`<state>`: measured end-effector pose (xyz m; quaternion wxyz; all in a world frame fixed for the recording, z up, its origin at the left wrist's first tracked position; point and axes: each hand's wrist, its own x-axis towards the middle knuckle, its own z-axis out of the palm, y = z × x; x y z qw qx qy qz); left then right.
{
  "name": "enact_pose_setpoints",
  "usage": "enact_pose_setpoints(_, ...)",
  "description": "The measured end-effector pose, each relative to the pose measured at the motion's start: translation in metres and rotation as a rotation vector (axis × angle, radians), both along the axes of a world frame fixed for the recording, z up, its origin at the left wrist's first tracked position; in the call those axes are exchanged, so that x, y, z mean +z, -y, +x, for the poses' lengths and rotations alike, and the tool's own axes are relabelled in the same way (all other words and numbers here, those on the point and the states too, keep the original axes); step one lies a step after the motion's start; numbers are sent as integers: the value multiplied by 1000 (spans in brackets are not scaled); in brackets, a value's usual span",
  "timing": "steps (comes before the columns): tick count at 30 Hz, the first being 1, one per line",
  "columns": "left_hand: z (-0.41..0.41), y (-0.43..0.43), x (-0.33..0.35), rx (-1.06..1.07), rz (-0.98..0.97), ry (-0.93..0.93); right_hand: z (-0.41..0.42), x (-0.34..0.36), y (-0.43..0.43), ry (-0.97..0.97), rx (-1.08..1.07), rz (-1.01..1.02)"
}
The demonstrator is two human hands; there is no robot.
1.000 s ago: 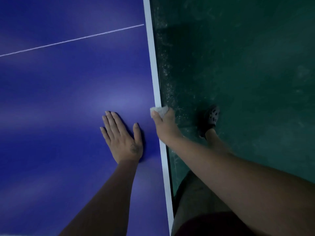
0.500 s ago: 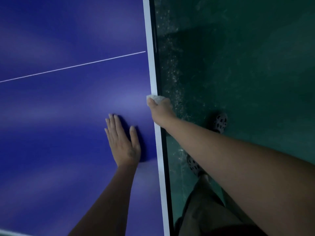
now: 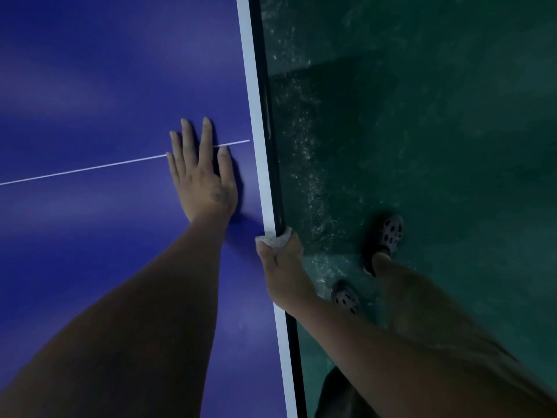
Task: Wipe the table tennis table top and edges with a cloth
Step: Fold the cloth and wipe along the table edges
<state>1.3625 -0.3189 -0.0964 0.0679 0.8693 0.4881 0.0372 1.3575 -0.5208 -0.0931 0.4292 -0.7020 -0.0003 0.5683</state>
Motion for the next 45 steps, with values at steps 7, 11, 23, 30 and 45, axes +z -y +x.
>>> enact_pose_setpoints(7,0,-3,1,-10,24,11,54,3,-58,84,42,-20)
enact_pose_setpoints(11,-1,-4,0,-25,31,30,104,-1,-109,96,68,-45)
enact_pose_setpoints(23,2,-4,3,-29,23,-8,210,10,-203,15,76,-64)
enact_pose_setpoints(30,1,-4,1,-31,32,-2,216,5,-209,41,138,-70)
enact_pose_setpoints(45,1,-5,2,-18,-2,-2,133,8,-127,11,112,-94)
